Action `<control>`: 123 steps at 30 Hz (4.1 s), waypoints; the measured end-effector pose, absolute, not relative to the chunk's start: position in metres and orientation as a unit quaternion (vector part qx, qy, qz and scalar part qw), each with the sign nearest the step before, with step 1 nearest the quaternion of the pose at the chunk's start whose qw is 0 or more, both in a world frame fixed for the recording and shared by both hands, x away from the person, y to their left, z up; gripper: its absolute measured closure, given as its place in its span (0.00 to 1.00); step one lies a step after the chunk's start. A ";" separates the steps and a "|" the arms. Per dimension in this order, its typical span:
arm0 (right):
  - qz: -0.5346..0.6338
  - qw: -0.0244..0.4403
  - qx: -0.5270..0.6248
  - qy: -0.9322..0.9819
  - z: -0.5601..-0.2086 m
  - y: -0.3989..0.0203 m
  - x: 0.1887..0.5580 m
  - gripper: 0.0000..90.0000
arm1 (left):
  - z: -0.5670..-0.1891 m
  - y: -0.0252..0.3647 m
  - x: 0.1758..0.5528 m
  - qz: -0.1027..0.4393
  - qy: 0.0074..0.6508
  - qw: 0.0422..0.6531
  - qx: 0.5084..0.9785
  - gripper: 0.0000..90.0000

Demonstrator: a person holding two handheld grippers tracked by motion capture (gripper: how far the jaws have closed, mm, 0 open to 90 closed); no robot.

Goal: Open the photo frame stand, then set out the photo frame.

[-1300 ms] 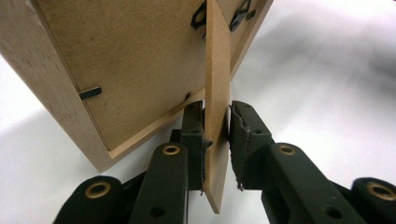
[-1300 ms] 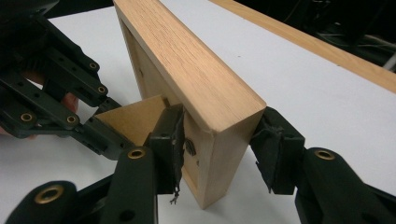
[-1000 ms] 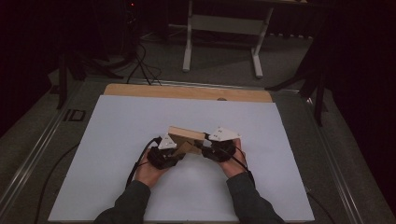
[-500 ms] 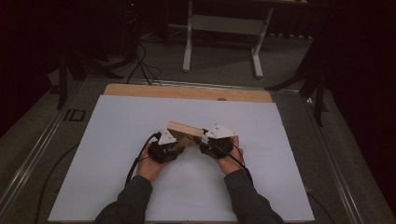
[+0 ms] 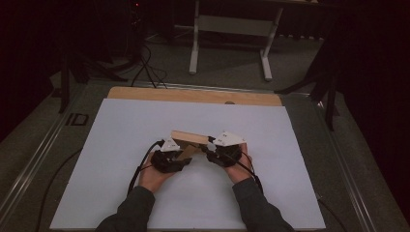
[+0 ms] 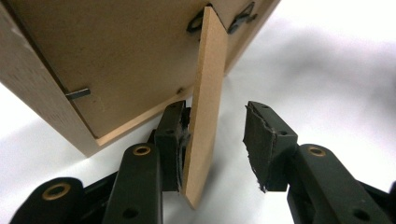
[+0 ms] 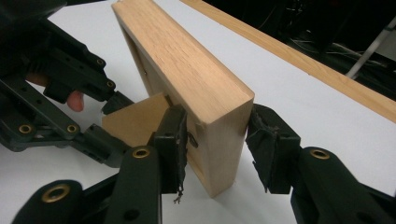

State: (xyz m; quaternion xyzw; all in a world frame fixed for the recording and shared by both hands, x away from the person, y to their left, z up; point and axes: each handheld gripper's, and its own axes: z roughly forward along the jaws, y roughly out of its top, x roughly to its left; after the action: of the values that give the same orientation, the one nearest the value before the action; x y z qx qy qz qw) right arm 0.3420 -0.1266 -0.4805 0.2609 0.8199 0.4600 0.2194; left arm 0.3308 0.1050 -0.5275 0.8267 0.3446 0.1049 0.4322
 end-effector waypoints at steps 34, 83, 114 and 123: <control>0.466 0.205 0.245 0.825 -0.478 -0.136 0.323 0.52 | -0.516 0.123 0.300 0.140 0.350 0.422 0.824 0.59; 0.531 0.193 0.261 0.783 -0.454 -0.153 0.322 0.77 | -0.495 0.135 0.286 0.175 0.341 0.441 0.812 0.77; 0.512 0.190 0.310 0.778 -0.475 -0.155 0.343 1.00 | -0.493 0.132 0.292 0.195 0.356 0.445 0.798 0.99; 0.507 0.189 0.313 0.780 -0.479 -0.153 0.347 1.00 | -0.496 0.128 0.296 0.200 0.361 0.439 0.798 1.00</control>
State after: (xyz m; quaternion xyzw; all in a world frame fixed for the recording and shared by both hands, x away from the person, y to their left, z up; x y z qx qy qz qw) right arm 0.3471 -0.1533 -0.4789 0.3134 0.7802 0.5074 0.1887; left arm 0.2960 0.1280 -0.4962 0.7979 0.3613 0.2000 0.4391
